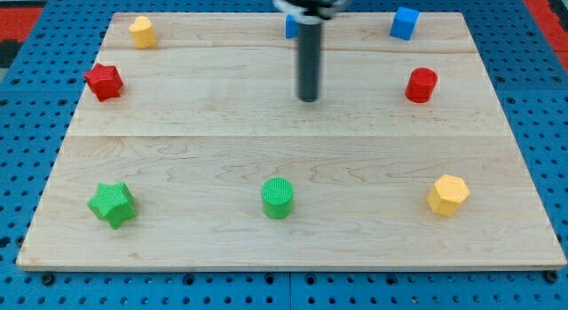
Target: Push the red circle slightly towards the left side
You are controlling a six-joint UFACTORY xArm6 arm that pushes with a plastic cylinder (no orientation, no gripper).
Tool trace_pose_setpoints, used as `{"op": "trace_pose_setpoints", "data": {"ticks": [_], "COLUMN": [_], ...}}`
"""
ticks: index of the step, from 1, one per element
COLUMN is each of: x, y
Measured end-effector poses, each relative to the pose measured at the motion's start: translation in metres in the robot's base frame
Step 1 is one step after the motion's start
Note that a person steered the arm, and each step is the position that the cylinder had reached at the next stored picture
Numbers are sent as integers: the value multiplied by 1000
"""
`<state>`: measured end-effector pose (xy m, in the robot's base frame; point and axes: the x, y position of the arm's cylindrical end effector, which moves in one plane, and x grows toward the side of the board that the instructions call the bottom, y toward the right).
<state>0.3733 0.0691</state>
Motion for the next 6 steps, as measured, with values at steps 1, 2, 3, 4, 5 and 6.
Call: {"op": "trace_pose_setpoints", "data": {"ticks": [1, 2, 3, 4, 5, 6], "x": [0, 17, 27, 8, -17, -7], "y": [79, 117, 162, 214, 176, 76]}}
